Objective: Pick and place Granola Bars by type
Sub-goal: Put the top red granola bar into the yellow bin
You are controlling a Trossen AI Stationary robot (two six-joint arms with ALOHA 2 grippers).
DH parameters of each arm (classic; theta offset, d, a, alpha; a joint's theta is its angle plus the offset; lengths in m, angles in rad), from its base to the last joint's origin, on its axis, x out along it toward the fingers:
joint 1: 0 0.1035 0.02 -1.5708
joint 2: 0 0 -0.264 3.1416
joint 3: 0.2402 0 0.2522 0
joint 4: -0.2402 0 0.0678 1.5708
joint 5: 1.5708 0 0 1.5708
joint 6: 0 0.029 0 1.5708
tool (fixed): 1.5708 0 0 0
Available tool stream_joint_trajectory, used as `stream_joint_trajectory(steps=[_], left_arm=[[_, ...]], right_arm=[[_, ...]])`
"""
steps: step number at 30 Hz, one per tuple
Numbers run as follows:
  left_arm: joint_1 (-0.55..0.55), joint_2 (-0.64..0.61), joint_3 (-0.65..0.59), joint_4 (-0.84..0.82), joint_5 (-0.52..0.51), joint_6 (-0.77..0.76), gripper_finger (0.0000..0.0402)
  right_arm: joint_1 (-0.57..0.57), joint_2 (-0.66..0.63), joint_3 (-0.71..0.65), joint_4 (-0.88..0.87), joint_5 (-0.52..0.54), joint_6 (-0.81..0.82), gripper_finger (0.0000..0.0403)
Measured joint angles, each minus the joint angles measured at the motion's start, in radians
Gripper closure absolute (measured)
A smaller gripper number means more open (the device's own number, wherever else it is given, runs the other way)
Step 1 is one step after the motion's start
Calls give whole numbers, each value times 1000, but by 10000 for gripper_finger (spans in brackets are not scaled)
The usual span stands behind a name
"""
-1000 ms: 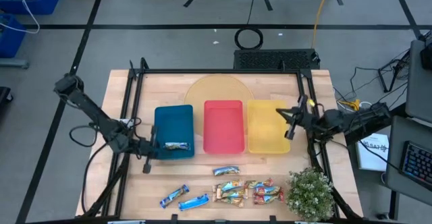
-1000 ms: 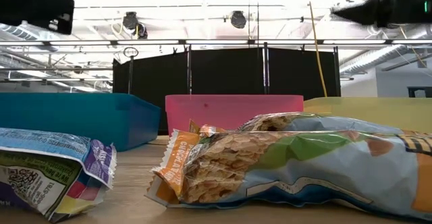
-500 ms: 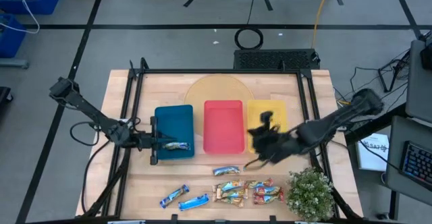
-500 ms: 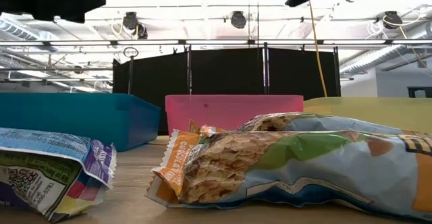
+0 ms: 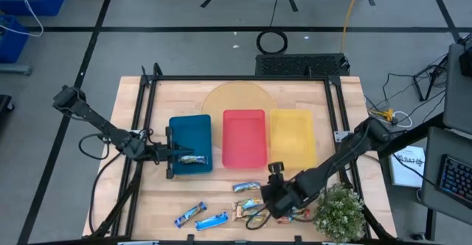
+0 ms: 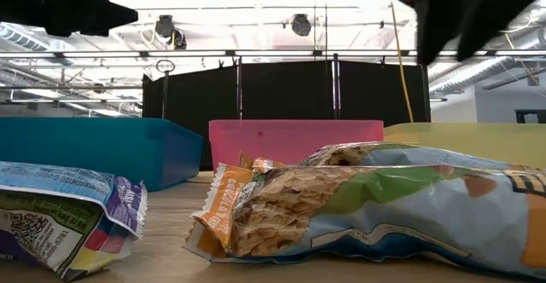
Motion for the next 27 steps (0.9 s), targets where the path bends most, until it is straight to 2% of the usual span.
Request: stream_joint_trajectory(steps=[5,9,18,22,27], left_arm=[[0,0,0,-1,0,21,371],[0,0,0,-8,0,23,371],[0,0,0,-43,1,-22,371],[0,0,0,-65,2,-55,371],[0,0,0,-64,2,-82,371]], right_arm=[[14,60,0,34,-72,53,186],[17,93,0,56,-90,56,168],[6,167,-3,-7,-194,75,165],[2,168,-36,0,-196,75,165],[-17,160,-127,116,-274,43,183]])
